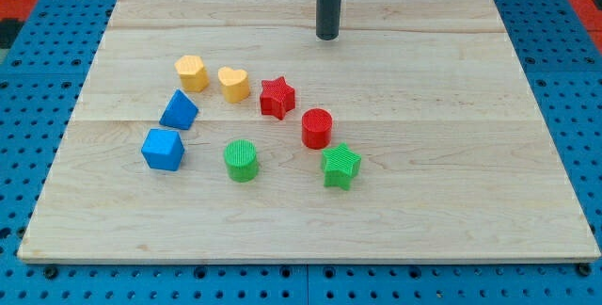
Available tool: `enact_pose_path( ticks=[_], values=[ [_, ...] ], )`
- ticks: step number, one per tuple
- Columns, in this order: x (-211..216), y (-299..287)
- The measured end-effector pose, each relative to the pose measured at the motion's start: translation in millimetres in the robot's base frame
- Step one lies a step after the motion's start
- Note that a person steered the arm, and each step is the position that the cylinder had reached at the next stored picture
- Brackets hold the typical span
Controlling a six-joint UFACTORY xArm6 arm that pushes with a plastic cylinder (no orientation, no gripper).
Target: Place the yellow hexagon above the blue triangle
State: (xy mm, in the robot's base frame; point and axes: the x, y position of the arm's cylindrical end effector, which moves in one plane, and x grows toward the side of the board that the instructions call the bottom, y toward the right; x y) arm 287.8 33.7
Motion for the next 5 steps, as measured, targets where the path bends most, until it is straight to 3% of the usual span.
enact_pose_path(
  ticks=[2,3,5],
  values=[
    [-8.4,-9.2],
    [-9.5,-50.5],
    [50.4,-185.9]
  ],
)
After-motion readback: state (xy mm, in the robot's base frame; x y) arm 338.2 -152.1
